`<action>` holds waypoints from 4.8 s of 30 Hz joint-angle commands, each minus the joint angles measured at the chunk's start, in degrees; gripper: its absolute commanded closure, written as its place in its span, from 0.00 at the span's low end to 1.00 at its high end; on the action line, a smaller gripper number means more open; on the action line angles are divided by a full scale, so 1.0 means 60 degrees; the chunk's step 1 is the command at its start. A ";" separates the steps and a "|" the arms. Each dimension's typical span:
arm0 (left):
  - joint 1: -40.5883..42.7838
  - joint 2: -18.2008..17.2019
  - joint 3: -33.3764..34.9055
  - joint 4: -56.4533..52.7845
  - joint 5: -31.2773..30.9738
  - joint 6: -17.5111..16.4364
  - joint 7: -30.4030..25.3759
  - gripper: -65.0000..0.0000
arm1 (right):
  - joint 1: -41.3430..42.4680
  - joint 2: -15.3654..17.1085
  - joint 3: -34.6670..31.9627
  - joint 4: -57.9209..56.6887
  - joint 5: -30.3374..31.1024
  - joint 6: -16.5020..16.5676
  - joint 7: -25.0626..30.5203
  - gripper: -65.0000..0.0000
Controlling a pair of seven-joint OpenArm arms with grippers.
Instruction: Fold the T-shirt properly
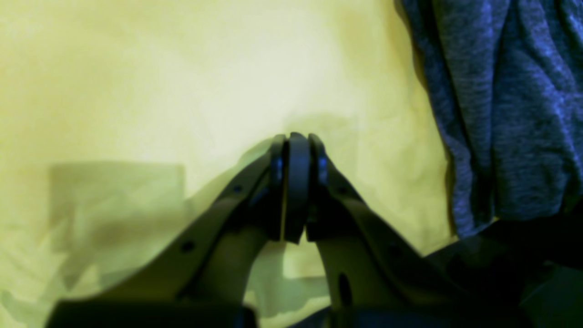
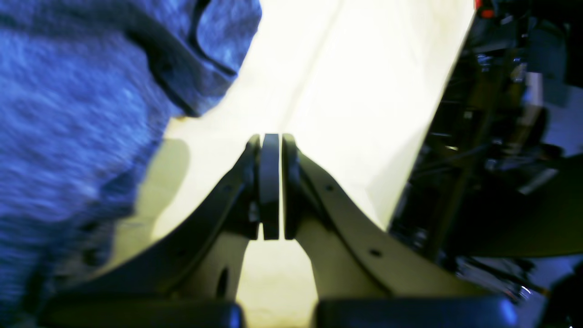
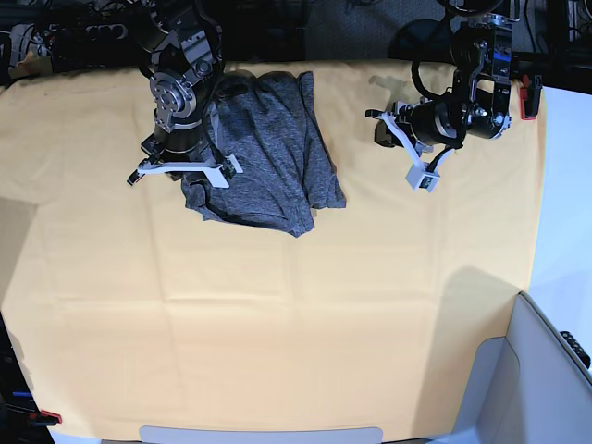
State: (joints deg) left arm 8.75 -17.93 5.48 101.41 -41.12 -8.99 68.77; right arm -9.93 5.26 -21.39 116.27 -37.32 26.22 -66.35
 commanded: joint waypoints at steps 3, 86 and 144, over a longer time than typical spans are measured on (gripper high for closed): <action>-0.0074 -0.0213 -0.0026 0.0147 -0.0084 -0.0032 -0.0173 1.00 | 0.0227 -0.0048 0.0011 0.0160 0.0528 -0.0011 0.0003 1.00; -0.0074 -0.0344 -0.0099 -0.0249 -0.0069 -0.0047 -0.1374 1.00 | 0.3114 -0.0297 0.1271 -0.3136 0.3795 -0.0392 0.0926 1.00; 0.5874 0.0945 -0.6502 -0.1333 -0.2853 -0.0091 -0.2766 1.00 | -0.4359 -0.0209 0.3630 -0.1525 0.3868 -0.1080 0.2538 1.00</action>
State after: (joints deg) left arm 43.42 -11.62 -33.10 94.67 -57.43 -9.17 54.39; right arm -34.28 4.43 1.08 111.53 -18.81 14.02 -41.32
